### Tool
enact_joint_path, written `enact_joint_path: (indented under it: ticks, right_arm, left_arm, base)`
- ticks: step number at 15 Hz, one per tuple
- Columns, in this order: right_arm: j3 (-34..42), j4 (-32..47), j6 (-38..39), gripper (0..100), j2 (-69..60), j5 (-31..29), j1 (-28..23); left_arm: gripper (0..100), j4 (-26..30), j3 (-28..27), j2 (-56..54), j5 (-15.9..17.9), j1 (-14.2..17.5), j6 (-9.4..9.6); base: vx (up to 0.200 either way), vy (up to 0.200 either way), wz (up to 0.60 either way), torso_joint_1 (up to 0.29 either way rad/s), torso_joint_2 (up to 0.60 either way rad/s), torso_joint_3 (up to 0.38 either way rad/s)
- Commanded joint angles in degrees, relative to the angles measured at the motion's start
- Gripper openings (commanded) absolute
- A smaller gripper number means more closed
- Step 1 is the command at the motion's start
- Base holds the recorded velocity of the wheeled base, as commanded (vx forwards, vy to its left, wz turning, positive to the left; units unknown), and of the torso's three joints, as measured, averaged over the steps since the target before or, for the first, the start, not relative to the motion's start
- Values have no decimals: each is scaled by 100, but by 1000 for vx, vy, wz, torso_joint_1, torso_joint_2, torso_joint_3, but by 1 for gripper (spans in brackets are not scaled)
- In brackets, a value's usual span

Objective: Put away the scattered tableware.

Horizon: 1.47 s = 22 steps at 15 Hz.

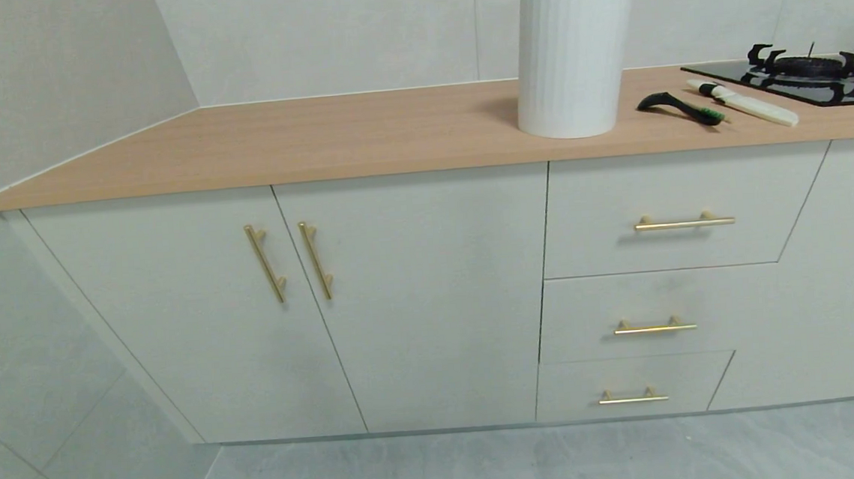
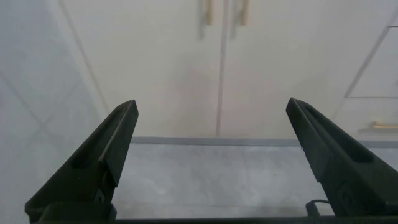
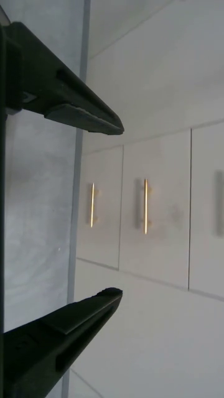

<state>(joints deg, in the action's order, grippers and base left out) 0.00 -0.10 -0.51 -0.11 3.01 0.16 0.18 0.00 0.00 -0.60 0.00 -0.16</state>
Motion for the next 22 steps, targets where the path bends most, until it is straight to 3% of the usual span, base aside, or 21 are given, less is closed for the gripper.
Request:
enact_joint_path:
  ticks: [1, 5, 18, 22]
  right_arm:
    - [0, 1, -2, 100, 11, -2, 2]
    - [0, -8, -2, 100, 11, -2, 2]
    - [0, -8, 7, 100, 11, -2, 2]
    - [0, -8, 7, 100, 11, -2, 2]
  left_arm:
    - [100, -1, 0, 9, -2, 0, -2]
    - [100, -1, 0, 9, -11, 0, -2]
    - [100, -1, 0, 9, -2, 0, -2]
    - [100, -1, 0, 0, -2, 0, -2]
  base:
    - [0, -200, 0, 2, 2, -7]
    - [0, -200, 0, 6, 1, 0]
    - [0, 0, 0, 0, 0, 0]
    - [200, 0, 0, 0, 4, 5]
